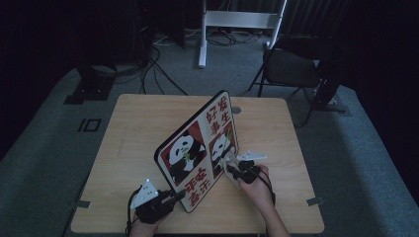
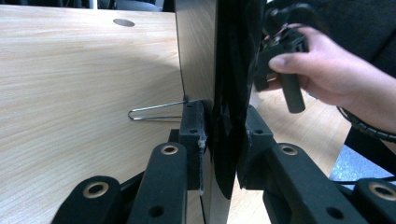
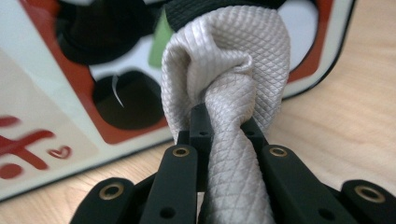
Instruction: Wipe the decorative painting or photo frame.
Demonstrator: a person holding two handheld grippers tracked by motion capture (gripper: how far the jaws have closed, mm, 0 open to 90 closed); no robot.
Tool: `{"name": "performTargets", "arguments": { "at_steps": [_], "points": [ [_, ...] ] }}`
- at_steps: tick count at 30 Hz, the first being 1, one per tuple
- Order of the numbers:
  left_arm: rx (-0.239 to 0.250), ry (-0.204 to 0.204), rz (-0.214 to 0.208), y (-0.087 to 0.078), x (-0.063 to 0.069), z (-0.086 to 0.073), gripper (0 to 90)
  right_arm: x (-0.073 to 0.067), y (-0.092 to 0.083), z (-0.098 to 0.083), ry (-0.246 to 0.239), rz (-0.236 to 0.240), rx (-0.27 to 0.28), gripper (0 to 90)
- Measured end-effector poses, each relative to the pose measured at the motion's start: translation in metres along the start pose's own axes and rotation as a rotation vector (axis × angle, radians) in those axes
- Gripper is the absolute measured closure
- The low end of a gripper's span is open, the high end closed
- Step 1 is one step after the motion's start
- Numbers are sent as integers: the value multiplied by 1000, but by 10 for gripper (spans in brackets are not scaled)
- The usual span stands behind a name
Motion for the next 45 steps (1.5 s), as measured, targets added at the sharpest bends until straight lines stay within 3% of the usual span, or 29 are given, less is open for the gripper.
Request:
{"name": "performTargets", "arguments": {
  "at_steps": [12, 15, 16, 27, 38, 45],
  "points": [
    [1, -2, -1, 0, -1, 0, 765, -15, -68, 45, -46, 10, 217, 815],
    [1, -2, -1, 0, -1, 0, 765, -17, -72, 48, -49, 13, 230, 815],
    [0, 0, -2, 1, -1, 1, 765, -22, -87, 61, -66, 16, 278, 815],
    [-3, 1, -22, 5, -1, 3, 765, -40, -130, 103, -116, 24, 414, 815],
    [-7, 11, -33, 10, 2, 6, 765, -60, -147, 130, -164, 32, 476, 814],
    [-14, 18, -30, 11, 3, 6, 763, -62, -125, 134, -175, 15, 423, 815]
  ]
}}
Point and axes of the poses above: each handheld gripper's, and its own axes: y roughly forward along the jaws, z roughly out of its top, x roughly to its right, the point moved 2 cm from there along y, roughly forward along the jaws, and after that the axes turned 11 degrees about -x, right-handed, at the moved point
